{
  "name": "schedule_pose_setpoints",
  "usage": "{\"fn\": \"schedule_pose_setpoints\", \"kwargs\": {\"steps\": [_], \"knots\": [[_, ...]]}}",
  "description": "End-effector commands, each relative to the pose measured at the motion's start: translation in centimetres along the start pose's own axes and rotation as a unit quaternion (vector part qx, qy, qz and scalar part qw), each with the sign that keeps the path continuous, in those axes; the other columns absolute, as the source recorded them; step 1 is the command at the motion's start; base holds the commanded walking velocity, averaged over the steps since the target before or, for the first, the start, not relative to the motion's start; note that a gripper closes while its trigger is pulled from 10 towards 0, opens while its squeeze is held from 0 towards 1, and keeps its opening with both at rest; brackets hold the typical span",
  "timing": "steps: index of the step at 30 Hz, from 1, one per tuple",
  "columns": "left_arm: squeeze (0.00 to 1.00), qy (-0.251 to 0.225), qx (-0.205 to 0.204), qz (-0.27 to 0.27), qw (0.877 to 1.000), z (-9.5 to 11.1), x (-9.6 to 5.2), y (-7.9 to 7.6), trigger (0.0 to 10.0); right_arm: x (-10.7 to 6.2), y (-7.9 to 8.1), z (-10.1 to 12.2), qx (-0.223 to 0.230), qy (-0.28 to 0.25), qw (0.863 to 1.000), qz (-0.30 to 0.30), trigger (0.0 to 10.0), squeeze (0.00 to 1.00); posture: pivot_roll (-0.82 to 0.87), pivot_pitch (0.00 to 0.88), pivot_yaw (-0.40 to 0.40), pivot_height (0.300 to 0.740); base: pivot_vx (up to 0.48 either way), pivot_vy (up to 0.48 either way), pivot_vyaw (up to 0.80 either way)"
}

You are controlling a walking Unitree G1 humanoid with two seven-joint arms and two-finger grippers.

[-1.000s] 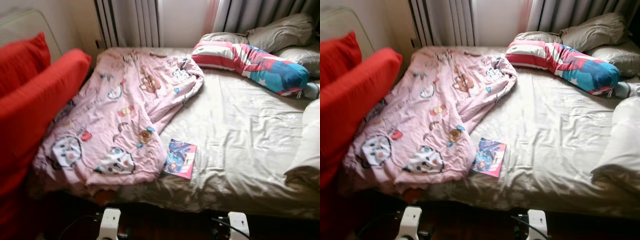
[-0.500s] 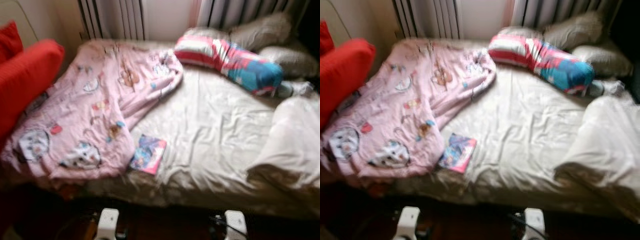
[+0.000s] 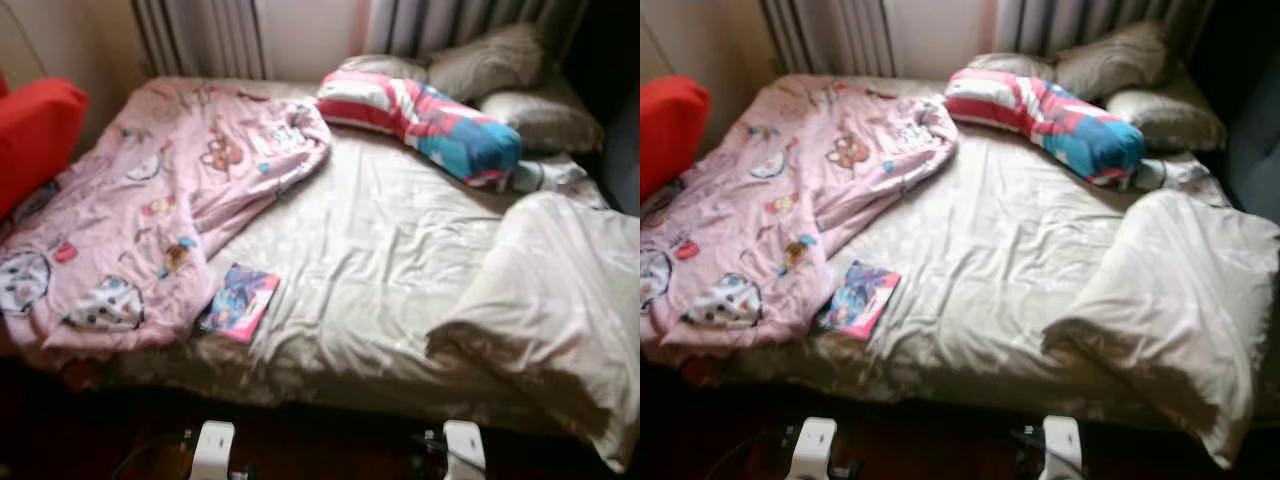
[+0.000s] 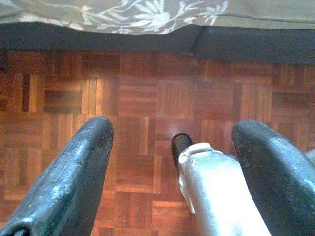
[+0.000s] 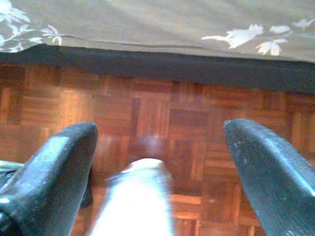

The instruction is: Clean up the room

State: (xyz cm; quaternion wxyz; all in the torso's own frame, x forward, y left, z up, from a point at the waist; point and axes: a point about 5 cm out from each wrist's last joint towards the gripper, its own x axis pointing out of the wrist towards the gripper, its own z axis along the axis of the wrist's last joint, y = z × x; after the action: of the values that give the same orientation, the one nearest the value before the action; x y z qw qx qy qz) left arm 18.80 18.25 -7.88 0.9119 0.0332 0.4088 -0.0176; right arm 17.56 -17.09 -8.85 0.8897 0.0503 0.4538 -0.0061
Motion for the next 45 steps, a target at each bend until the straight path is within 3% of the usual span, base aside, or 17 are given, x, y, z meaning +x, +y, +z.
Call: {"fn": "schedule_pose_setpoints", "kwargs": {"steps": [1,15,28,37,45], "knots": [[0.00,0.004,0.009,-0.007,1.000,-0.02,0.05,-0.38,10.0,-0.14,-0.71,-0.23,0.001,0.004,1.000,-0.010,10.0,0.00,0.04,0.045,0.015,0.740,0.000,-0.390,0.00],[0.00,0.009,0.009,-0.009,1.000,-0.13,0.05,-0.41,10.0,-0.13,-0.70,-0.21,0.004,0.003,1.000,-0.011,10.0,0.00,0.04,0.050,0.016,0.740,0.000,-0.373,0.00],[0.00,0.015,0.002,-0.008,1.000,-0.35,0.02,-0.51,10.0,-0.13,-0.78,-0.18,0.003,0.005,1.000,-0.011,10.0,0.00,0.04,0.056,0.012,0.740,0.000,0.000,0.00],[0.00,0.018,0.008,-0.012,1.000,-0.51,-0.01,-0.60,10.0,-0.13,-0.78,-0.24,0.001,0.007,1.000,-0.010,10.0,0.00,0.03,0.057,0.012,0.740,0.000,0.000,-0.71],[0.00,0.019,0.008,-0.011,1.000,-0.63,-0.06,-0.51,10.0,-0.14,-0.79,-0.17,0.005,0.001,1.000,-0.011,10.0,0.00,0.03,0.067,0.013,0.740,0.000,-0.361,-0.37]]}}
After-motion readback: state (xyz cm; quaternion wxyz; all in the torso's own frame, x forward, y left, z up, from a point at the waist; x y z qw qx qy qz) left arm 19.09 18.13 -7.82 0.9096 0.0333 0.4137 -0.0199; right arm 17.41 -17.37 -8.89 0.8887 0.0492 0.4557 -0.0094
